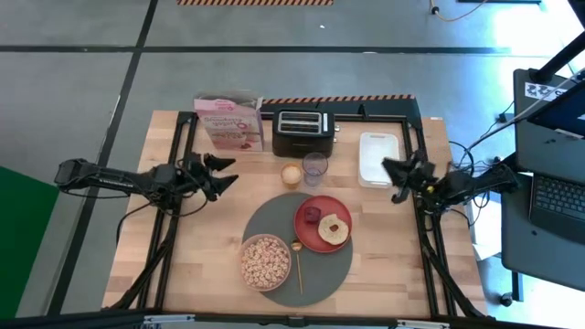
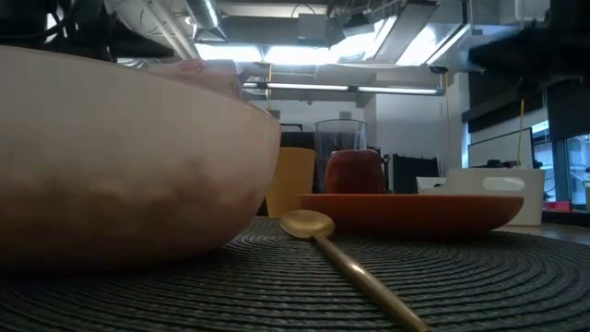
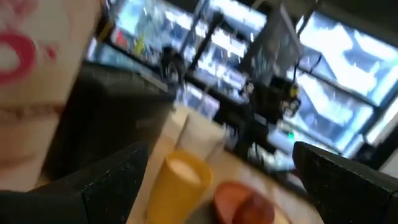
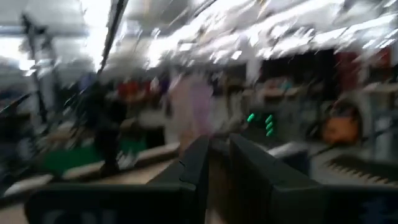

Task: Arrange a breakfast setting
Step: Return to Home Position

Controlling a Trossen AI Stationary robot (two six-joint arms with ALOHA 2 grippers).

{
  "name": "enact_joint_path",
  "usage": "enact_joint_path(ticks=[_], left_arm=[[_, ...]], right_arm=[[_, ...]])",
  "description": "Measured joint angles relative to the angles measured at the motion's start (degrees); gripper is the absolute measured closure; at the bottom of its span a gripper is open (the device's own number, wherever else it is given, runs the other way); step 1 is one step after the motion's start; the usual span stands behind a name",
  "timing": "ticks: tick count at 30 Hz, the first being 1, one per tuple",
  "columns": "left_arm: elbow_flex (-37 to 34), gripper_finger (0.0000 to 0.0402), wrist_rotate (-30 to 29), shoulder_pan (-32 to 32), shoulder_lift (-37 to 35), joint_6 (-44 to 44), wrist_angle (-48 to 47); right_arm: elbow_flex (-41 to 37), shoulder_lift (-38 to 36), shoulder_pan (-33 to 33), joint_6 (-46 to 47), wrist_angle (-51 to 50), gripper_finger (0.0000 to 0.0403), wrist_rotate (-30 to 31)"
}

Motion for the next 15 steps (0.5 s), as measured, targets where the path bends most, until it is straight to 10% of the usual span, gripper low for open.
enact_joint_path(ticks=[15], left_arm=[[0.00, 0.0005, 1.98, 0.00, 0.00, -3.08, -8.98]], right_arm=[[-1.63, -0.04, 0.02, 13.25, -16.29, 0.0336, -18.70]])
